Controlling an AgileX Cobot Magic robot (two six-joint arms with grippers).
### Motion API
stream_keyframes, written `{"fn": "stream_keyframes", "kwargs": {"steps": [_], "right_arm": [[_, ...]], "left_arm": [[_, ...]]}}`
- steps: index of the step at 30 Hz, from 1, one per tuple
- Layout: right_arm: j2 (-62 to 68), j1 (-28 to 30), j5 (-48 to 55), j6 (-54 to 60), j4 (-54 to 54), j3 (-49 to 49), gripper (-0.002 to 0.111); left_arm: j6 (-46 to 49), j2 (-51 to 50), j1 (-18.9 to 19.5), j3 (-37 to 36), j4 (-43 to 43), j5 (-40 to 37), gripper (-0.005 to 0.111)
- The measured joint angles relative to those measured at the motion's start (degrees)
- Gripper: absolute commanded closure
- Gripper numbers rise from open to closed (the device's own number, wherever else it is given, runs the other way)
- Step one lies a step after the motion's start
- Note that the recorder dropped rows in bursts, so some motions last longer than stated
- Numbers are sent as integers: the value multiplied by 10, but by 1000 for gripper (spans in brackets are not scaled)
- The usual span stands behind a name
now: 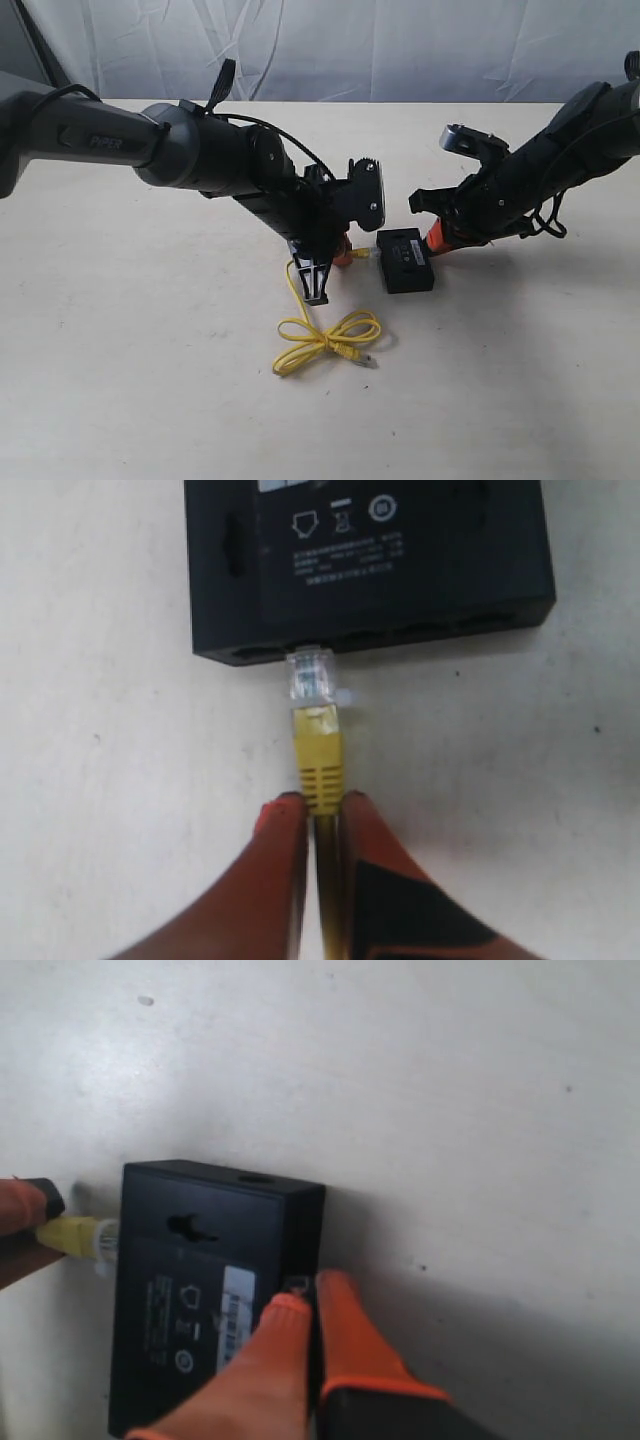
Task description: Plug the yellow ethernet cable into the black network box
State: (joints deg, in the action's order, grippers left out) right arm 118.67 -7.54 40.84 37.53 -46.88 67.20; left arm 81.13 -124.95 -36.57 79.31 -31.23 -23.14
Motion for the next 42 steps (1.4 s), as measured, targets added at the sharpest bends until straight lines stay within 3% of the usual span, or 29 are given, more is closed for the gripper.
{"fn": "stream_keyframes", "kwargs": {"steps": [26,42], "right_arm": [[0,0,10,0,-6,0,109],[10,-7,-14,31,1,0,109]], "left_arm": [[6,0,0,0,-59,4,107],[130,-2,-3,-3,-109,12,107]]}}
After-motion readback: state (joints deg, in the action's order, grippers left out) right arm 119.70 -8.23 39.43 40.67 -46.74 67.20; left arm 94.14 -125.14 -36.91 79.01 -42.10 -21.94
